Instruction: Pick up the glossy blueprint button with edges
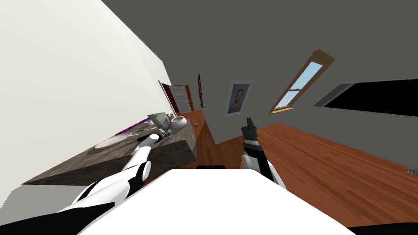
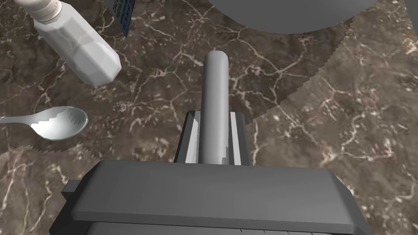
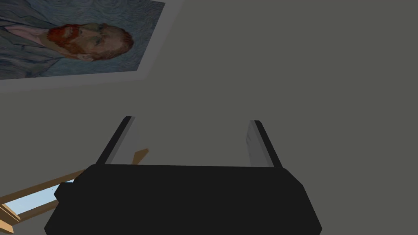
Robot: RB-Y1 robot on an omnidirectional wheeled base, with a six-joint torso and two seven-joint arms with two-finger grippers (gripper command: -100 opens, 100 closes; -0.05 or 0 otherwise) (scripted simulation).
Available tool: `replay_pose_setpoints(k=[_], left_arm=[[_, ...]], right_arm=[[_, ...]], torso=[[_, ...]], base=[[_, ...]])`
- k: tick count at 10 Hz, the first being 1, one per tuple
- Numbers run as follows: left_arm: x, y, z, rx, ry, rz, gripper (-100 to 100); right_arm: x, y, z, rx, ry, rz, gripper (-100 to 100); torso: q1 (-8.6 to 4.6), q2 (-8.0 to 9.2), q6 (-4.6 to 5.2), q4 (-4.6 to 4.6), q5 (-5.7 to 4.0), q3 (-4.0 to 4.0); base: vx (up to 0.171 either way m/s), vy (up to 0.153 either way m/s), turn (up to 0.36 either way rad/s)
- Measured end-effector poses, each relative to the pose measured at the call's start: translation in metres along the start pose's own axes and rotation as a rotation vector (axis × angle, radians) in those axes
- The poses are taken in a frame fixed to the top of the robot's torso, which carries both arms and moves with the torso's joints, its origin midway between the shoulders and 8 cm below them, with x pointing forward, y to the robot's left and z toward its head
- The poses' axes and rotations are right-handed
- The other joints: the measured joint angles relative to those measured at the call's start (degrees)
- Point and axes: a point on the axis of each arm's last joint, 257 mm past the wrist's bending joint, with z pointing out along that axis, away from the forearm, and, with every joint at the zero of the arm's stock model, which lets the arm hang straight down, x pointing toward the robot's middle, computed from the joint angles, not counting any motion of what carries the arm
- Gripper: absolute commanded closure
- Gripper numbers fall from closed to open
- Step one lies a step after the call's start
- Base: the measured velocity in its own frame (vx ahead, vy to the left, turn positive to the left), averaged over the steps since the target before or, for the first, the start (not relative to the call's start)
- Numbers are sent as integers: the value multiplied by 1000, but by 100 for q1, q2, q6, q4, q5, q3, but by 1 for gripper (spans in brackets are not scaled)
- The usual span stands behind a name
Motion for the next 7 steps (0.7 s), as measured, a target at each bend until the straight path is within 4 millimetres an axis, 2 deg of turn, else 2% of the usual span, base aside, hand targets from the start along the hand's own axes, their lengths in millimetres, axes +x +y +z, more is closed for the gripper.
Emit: replay_pose_setpoints(k=[4, 6, 7], left_arm=[[3, 1, -1, 21, 13, -8, 100], [4, 4, -1, 24, 21, -34, 100], [4, 4, -1, 24, 21, -37, 0]], right_arm=[[0, 0, 0, 0, 0, 0, 0], [0, 0, 0, 0, 0, 0, 0], [0, 0, 0, 0, 0, 0, 0]], torso=[[-8, 3, 11, 2, -4, 2], [-7, -7, 2, 2, -7, -2], [-11, -18, 3, 0, -6, -8]], base=[[-82, 30, -123], [-23, 17, 0], [0, 0, 0]])
